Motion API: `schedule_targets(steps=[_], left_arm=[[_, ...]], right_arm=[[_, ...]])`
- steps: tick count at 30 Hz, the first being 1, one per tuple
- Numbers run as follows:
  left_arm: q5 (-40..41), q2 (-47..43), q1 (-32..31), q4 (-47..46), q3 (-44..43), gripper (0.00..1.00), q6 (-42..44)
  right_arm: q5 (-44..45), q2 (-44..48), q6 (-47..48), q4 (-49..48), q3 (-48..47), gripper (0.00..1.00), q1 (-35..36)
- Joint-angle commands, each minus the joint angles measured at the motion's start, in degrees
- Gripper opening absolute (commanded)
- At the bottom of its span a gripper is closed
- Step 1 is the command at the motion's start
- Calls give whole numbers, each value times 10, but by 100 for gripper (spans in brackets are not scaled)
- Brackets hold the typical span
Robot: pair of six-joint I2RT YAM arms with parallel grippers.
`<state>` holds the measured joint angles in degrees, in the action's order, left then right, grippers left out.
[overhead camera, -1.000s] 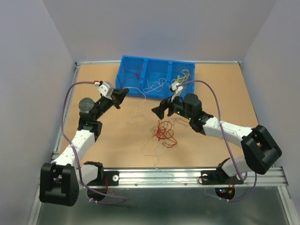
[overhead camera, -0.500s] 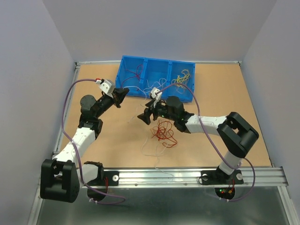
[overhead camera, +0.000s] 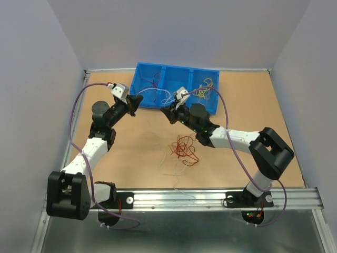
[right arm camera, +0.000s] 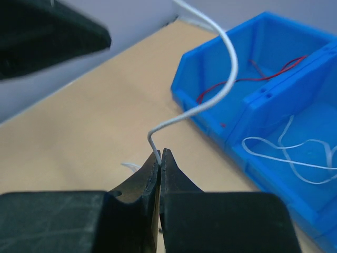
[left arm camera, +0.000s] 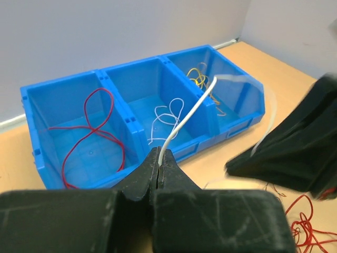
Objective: Untangle the cables
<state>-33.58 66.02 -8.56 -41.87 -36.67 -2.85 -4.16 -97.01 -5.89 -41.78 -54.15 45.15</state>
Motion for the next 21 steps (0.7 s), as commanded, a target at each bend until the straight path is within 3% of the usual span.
schedule_targets(steps=[1, 10, 21], left_arm=[[12, 14, 6, 5, -36, 0, -8], [1, 101, 6, 82, -106, 0, 0], [-39, 250, -8, 129, -196, 4, 14]], right_arm=[[142, 63, -8, -4, -12, 1, 5], [245, 27, -23, 144, -201, 1, -13], [300, -63, -52, 233, -378, 0, -49]])
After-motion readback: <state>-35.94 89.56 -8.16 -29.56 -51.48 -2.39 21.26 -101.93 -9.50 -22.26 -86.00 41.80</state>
